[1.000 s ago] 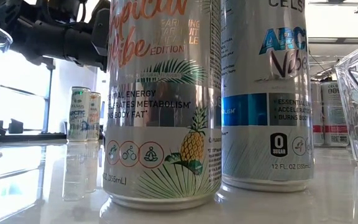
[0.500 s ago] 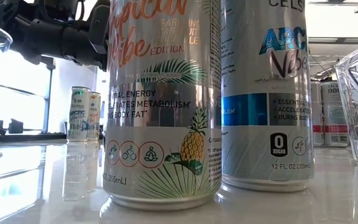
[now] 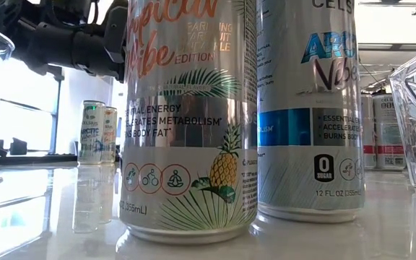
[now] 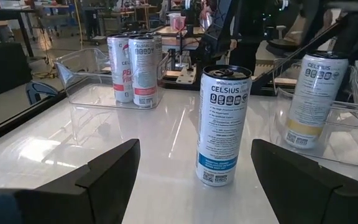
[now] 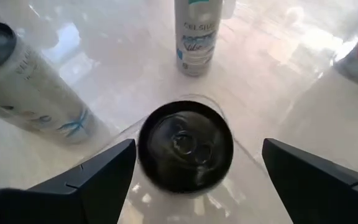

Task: Sort soda cans
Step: Put the top right white-yellow soda can into the bottom right transparent bin, then put the bottom white-yellow soda can into the bottom right transparent bin, then put the right white-yellow soda can into the bottom right transparent bin

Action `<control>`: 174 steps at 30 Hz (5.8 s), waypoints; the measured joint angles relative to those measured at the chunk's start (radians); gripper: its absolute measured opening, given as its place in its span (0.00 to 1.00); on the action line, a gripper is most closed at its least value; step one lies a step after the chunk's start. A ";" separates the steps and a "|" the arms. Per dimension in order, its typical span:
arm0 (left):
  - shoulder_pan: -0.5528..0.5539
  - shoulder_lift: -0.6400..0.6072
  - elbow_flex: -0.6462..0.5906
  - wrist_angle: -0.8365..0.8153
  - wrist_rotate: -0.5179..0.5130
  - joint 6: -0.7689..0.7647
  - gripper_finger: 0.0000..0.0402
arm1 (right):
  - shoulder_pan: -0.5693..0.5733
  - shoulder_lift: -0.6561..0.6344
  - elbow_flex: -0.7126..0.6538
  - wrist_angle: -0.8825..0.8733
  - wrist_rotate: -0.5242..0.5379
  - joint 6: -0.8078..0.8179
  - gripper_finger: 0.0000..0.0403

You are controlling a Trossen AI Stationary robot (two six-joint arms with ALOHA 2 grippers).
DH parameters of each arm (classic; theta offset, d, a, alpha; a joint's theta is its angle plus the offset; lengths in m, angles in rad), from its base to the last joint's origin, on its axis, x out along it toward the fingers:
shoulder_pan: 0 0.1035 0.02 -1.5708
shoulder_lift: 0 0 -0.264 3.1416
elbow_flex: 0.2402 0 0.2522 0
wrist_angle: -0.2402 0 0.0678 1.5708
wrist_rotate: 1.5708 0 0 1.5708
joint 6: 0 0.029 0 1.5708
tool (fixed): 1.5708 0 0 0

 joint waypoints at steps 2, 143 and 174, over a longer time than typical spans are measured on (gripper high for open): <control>0.000 0.000 0.000 0.000 0.000 0.001 0.75 | -0.005 -0.007 0.042 0.003 -0.004 -0.063 0.86; -0.098 -0.120 0.000 -0.125 -0.109 0.007 0.75 | 0.021 0.026 -0.096 0.466 0.056 -0.524 0.75; 0.424 -0.102 0.326 -0.522 0.131 0.061 0.75 | -0.379 -0.324 -0.131 0.380 0.108 -1.269 0.78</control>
